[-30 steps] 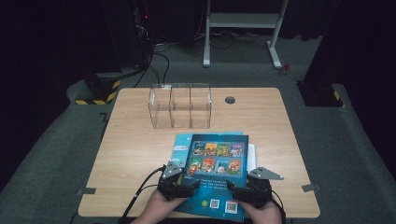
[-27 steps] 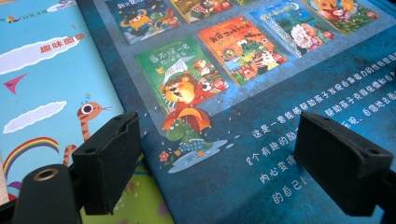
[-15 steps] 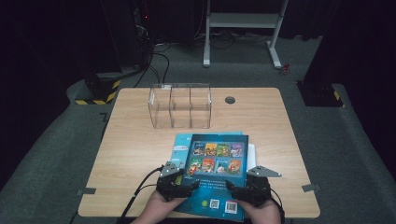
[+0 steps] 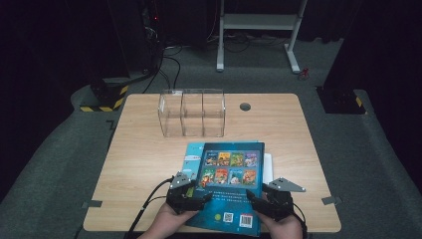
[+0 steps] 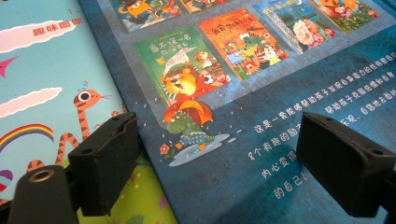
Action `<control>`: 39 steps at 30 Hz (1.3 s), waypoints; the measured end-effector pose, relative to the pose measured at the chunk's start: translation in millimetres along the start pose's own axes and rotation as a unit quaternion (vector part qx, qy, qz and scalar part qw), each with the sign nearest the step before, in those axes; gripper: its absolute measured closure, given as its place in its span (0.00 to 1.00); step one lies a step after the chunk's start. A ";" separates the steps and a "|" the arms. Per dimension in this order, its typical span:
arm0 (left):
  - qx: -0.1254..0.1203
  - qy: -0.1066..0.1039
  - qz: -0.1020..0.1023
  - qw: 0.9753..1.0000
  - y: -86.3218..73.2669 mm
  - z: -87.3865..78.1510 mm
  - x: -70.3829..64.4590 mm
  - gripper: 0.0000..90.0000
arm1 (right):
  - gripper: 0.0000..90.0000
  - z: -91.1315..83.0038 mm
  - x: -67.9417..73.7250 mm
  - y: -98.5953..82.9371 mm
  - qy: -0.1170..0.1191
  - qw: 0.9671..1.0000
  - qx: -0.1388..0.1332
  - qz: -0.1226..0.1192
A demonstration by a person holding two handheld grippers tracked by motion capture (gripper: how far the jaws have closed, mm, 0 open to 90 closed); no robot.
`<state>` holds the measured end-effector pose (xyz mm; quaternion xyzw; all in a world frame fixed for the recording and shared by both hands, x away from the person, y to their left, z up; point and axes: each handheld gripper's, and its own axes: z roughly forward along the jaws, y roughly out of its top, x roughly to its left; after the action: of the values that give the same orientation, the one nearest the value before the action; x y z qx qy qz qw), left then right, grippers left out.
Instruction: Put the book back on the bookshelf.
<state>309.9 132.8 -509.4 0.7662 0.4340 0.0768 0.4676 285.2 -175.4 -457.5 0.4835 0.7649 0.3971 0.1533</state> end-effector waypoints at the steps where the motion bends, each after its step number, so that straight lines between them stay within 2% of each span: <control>1: 0.000 0.000 0.000 1.000 0.0 0.0 0.2 0.15 | 0.46 -0.6 0.6 0.1 -0.004 1.000 -0.003 -0.005; 2: 0.000 -0.001 0.000 1.000 0.0 -0.2 0.4 0.15 | 0.46 -1.1 1.8 0.0 -0.005 1.000 -0.003 -0.001; 5: -0.001 -0.003 -0.004 1.000 0.0 -0.5 1.3 0.15 | 0.49 -3.6 2.7 0.5 -0.010 1.000 -0.014 -0.015; 10: -0.001 -0.011 -0.008 1.000 0.3 -1.0 4.3 0.14 | 0.51 -5.9 4.6 1.0 -0.010 0.999 -0.026 -0.022; 13: 0.002 -0.017 -0.020 1.000 0.9 -0.8 6.2 0.12 | 0.51 -7.5 6.3 0.7 -0.013 0.999 -0.031 -0.029; 15: 0.004 -0.020 -0.022 1.000 1.4 -1.0 8.5 0.06 | 0.54 -7.4 9.5 0.4 -0.012 0.999 -0.032 -0.041; 16: 0.004 -0.025 -0.029 0.999 1.6 -0.7 8.8 0.06 | 0.54 -7.4 9.5 0.4 -0.012 0.999 -0.032 -0.041; 17: 0.006 -0.029 -0.031 0.999 1.9 -0.8 9.4 0.04 | 0.55 -7.1 15.0 0.1 -0.011 0.998 -0.039 -0.058; 18: 0.008 -0.030 -0.031 0.999 2.2 -1.0 9.9 0.04 | 0.55 -7.1 15.0 0.1 -0.011 0.998 -0.039 -0.058; 20: 0.011 -0.034 -0.035 0.999 2.3 -1.6 10.6 0.02 | 0.56 -6.3 21.6 1.3 -0.015 0.996 -0.040 -0.077; 26: 0.020 -0.030 -0.038 0.999 3.2 -4.4 11.3 0.03 | 0.57 -5.2 20.6 2.3 -0.006 0.997 -0.040 -0.060; 28: 0.019 -0.027 -0.045 0.998 4.1 -6.9 11.7 0.05 | 0.58 -4.8 20.6 2.8 -0.006 0.997 -0.041 -0.059; 31: 0.014 -0.025 -0.053 0.998 5.8 -13.6 13.2 0.13 | 0.62 -7.0 20.6 3.8 -0.004 0.998 -0.047 -0.044; 37: -0.022 -0.015 -0.053 0.998 10.1 -27.2 11.9 0.28 | 0.67 -13.3 22.0 8.4 -0.012 0.997 -0.063 -0.036; 39: -0.034 -0.013 -0.050 0.998 11.5 -32.5 12.0 0.35 | 0.69 -18.7 23.3 11.1 -0.013 0.997 -0.074 -0.032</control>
<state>307.1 160.7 -486.0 0.7283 0.4626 0.0578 0.5023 269.2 -161.5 -433.7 0.4514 0.7464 0.4410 0.2114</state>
